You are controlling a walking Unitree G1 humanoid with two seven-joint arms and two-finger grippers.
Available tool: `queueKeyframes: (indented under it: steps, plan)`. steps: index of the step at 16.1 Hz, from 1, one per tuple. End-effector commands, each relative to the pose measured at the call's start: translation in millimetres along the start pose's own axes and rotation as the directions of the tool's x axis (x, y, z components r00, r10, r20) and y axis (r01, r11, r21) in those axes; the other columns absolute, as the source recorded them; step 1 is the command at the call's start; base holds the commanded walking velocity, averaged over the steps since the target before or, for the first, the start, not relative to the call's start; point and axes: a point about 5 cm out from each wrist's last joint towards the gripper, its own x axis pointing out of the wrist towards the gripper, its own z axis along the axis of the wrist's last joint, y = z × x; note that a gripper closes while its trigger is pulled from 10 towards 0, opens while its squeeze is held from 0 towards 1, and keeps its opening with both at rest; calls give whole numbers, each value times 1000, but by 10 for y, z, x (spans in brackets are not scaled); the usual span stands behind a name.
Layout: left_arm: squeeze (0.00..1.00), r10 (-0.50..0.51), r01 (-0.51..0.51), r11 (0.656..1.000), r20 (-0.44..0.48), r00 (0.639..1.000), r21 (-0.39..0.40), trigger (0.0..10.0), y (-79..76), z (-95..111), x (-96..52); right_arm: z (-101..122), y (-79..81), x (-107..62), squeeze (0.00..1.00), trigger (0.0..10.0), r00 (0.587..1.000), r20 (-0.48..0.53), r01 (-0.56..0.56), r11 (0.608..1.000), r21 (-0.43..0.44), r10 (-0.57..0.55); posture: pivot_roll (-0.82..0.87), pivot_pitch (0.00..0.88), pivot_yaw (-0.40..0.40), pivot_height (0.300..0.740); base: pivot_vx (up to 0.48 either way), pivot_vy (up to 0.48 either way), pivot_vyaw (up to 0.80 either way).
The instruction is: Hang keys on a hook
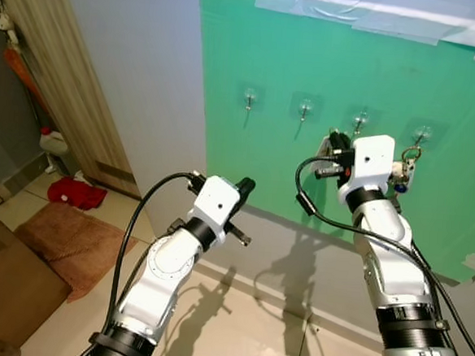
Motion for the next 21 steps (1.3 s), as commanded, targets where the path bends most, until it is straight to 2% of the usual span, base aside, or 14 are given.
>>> queueKeyframes:
  steps: [1, 5, 10, 13, 18, 21]
  plan:
    - [0, -3, 3, 1000, 0, 1000, 11, 10000, 12, 5, 22, 118, -36, 30, 0, 0, 999, 37, 11, 1000, 25, -12, -83, 0, 54, 740, 0, 0, 0]
    - [0, -8, 8, 1000, 0, 1000, 10, 10000, 3, 2, 17, 94, -144, 7, 0, 0, 998, 9, 60, 994, 90, -61, -83, 0, 54, 740, 0, 0, 0]
    - [0, -13, 13, 1000, -2, 1000, 12, 10000, 2, -1, 18, 69, -193, -15, 0, 0, 996, -14, 89, 987, 137, -88, -88, 0, 61, 740, 0, 0, 0]
    - [0, -16, 16, 1000, -3, 1000, 12, 10000, 1, 0, 15, 55, -226, -14, 0, 0, 994, -35, 110, 974, 198, -105, -90, 0, 66, 740, 0, 0, 0]
    - [0, -16, 16, 1000, -2, 1000, 13, 10000, 4, 1, 17, 62, -230, -12, 0, 0, 993, -45, 113, 963, 243, -105, -89, 0, 65, 740, 0, 0, 0]
    - [0, -16, 16, 1000, -2, 1000, 14, 10000, 7, 0, 20, 5, -202, -23, 0, 0, 993, -83, 108, 944, 312, -86, -88, 0, 64, 740, 0, 0, 0]
